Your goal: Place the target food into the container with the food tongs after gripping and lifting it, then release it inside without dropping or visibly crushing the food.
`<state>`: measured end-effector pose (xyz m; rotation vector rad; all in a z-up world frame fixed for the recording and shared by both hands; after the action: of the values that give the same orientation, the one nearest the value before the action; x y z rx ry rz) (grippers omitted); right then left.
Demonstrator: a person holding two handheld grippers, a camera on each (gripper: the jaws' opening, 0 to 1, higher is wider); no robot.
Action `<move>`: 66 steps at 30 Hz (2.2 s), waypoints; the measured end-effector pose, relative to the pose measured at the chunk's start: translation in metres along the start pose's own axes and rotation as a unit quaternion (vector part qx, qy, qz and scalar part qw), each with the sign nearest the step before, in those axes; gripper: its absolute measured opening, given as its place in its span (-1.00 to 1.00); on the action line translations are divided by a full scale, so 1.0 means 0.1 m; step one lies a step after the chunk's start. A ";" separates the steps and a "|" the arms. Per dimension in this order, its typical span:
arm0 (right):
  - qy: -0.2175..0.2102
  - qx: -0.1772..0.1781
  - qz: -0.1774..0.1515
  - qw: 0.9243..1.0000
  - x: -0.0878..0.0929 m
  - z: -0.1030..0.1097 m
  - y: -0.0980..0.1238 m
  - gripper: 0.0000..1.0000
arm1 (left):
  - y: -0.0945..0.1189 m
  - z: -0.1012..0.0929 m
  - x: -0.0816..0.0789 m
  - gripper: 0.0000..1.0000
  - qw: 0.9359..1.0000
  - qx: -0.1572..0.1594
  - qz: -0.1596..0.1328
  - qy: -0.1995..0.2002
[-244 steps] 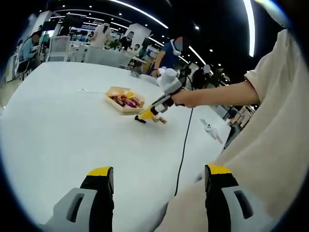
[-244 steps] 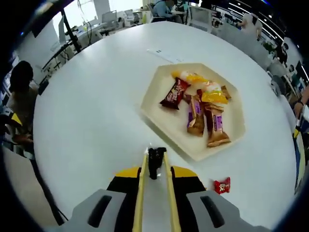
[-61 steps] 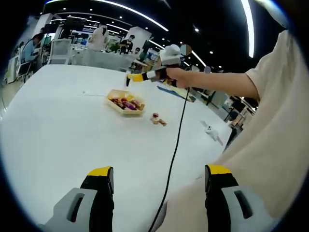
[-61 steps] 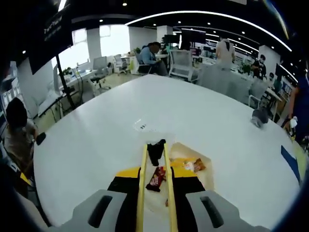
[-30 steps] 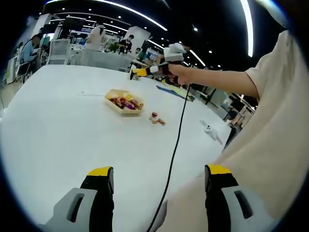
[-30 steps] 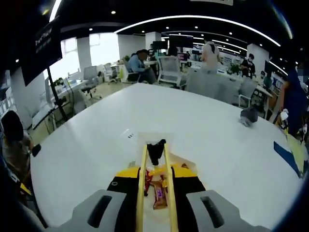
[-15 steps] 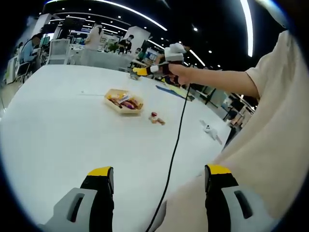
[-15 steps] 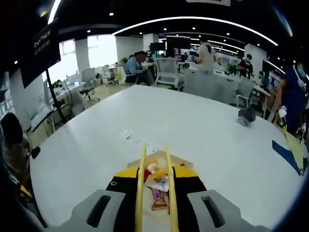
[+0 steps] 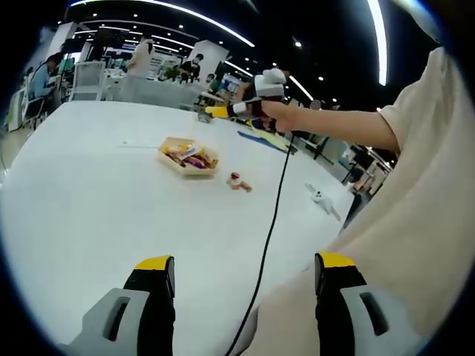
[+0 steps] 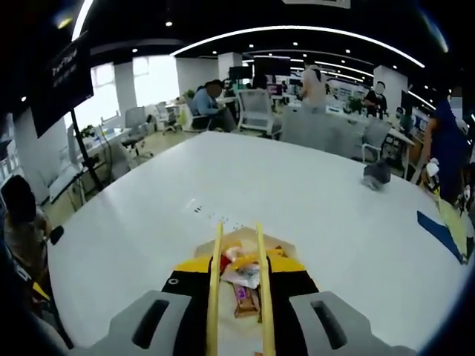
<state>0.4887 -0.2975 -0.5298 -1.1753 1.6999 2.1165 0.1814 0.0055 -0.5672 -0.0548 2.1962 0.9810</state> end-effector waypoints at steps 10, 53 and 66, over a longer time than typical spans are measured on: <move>-0.006 0.002 0.004 1.000 0.11 -0.03 0.09 -0.48 | -0.01 -0.03 -0.01 0.54 1.000 0.003 0.001 -0.007; -0.037 0.027 0.040 0.998 0.88 -0.22 0.38 -0.45 | -0.04 -0.17 0.02 0.54 0.999 0.012 0.014 -0.027; -0.046 0.027 0.056 0.997 1.10 -0.25 0.41 -0.45 | -0.07 -0.18 -0.03 0.55 0.999 0.006 0.017 -0.034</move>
<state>0.4023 -0.3683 -0.5740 -0.9744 1.8081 2.1384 0.1751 -0.0118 -0.5615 0.0213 2.1480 0.9735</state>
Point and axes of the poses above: the point that each gripper's makers call its tool centre point, and the gripper's own axes: y roughly backward along the fingers, z roughly to its left, x roughly out of its underside, the point moved 10 cm from there along y, roughly backward along the fingers, and after that the axes turned 13 degrees about z, right-handed, at the moved point
